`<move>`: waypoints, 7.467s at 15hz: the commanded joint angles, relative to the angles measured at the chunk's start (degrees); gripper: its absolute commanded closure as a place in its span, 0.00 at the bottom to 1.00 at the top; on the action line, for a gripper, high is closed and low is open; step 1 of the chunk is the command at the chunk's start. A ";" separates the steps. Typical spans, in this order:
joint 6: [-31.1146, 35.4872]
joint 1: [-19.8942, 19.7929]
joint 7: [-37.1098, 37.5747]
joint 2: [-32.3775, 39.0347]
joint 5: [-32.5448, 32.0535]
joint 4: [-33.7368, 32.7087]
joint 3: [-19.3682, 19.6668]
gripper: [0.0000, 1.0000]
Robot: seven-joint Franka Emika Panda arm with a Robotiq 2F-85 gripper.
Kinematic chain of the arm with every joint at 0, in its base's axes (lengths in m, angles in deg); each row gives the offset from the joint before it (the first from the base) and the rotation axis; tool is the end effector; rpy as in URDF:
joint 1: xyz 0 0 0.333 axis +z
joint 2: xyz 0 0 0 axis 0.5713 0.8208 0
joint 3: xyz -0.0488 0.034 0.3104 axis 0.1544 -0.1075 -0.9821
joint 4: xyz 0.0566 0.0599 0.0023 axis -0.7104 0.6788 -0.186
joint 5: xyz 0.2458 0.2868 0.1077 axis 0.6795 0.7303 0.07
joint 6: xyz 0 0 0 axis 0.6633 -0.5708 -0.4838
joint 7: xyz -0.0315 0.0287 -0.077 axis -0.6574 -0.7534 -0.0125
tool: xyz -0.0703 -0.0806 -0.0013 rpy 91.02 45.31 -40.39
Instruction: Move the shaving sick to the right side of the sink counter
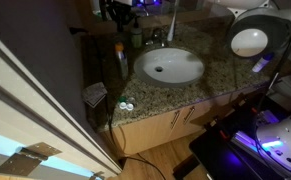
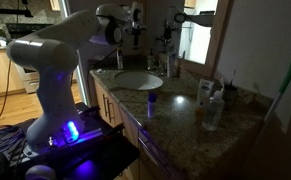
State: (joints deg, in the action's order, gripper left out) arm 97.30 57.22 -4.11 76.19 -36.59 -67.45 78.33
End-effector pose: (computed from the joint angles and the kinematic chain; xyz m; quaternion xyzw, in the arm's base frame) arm 0.7321 0.3225 0.4096 -0.9168 0.3897 -0.0113 0.0864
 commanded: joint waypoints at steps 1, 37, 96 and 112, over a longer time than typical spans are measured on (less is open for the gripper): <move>-7.00 -0.91 4.18 -6.13 -0.94 1.23 1.44 0.96; -14.20 -31.04 36.27 -13.95 3.78 2.75 4.30 0.85; -22.29 -45.79 -63.92 -11.96 -2.09 1.95 7.53 0.96; -21.58 -45.68 -74.23 -1.57 -5.45 -0.56 8.75 0.96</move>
State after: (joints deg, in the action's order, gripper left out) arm 75.35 12.52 -75.43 70.46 -42.07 -65.96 87.42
